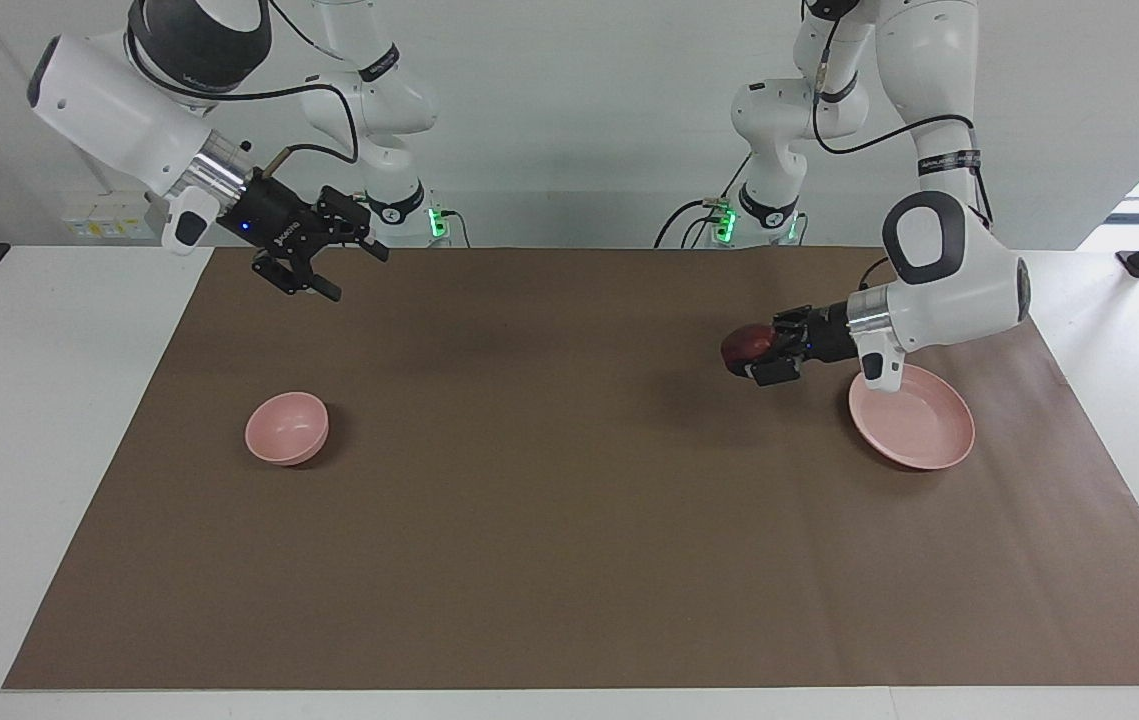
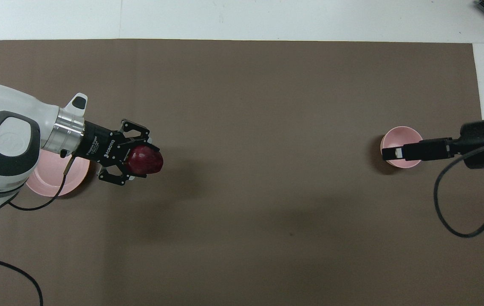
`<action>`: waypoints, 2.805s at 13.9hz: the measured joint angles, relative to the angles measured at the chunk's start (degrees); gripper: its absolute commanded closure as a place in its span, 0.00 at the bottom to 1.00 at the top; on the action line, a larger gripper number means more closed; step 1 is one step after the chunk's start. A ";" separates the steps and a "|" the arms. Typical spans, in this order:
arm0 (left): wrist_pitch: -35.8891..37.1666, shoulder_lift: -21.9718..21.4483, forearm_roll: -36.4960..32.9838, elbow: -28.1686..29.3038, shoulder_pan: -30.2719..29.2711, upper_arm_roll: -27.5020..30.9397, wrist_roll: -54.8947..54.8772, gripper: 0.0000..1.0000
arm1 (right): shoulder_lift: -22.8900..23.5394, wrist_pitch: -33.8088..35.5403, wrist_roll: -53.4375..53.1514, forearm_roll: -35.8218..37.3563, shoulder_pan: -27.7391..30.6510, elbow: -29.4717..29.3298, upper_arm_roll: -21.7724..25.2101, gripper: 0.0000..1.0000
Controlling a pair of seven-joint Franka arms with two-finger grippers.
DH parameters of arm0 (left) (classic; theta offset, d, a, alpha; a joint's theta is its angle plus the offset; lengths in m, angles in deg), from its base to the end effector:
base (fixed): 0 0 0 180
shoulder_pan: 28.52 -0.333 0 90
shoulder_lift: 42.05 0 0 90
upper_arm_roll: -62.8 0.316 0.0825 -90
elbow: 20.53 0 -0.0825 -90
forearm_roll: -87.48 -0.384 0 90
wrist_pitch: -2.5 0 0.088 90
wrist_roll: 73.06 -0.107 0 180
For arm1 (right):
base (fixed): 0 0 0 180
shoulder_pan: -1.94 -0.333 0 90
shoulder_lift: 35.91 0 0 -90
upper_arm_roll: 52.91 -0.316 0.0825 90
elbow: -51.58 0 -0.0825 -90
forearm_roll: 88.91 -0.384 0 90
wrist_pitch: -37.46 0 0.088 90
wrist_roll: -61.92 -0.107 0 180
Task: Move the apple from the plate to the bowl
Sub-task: 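Lift the apple with the left gripper while the right gripper reaches toward it, then grasp the apple with the right gripper and open the left gripper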
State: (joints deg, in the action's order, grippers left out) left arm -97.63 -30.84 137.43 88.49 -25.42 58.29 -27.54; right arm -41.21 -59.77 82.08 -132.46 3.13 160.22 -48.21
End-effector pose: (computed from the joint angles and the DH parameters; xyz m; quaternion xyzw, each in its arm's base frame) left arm 0.5638 -0.1428 0.4032 0.7941 0.4261 -0.3223 0.2897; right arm 0.5316 0.0095 0.5570 -0.9270 -0.0496 -0.0344 0.3703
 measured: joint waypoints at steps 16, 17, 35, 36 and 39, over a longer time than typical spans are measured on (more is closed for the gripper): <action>-16.89 -1.49 44.13 4.76 9.59 -14.89 9.93 1.00 | 0.61 -2.88 -5.13 -27.33 -3.88 12.56 -0.55 0.00; -20.03 -1.51 45.98 4.75 9.90 -17.10 9.93 1.00 | 0.60 -2.88 -5.16 -28.76 -3.87 13.20 -0.55 0.00; -39.54 1.84 51.66 -3.11 10.17 -29.24 10.19 1.00 | -2.03 -0.36 -5.52 -31.18 -3.79 17.44 -0.49 0.00; -39.57 1.90 51.66 -3.17 10.18 -29.30 10.19 1.00 | -2.05 -0.36 -5.52 -31.18 -3.80 17.45 -0.49 0.00; -39.74 2.01 51.66 -3.29 10.19 -29.45 10.20 1.00 | -2.09 -0.36 -5.52 -31.18 -3.81 17.46 -0.51 0.00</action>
State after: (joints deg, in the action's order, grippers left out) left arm -137.37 -28.83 189.09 85.20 -15.23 28.84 -17.34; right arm -43.30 -60.13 76.57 -163.63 -0.68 177.68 -48.73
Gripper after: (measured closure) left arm 0.256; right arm 0.000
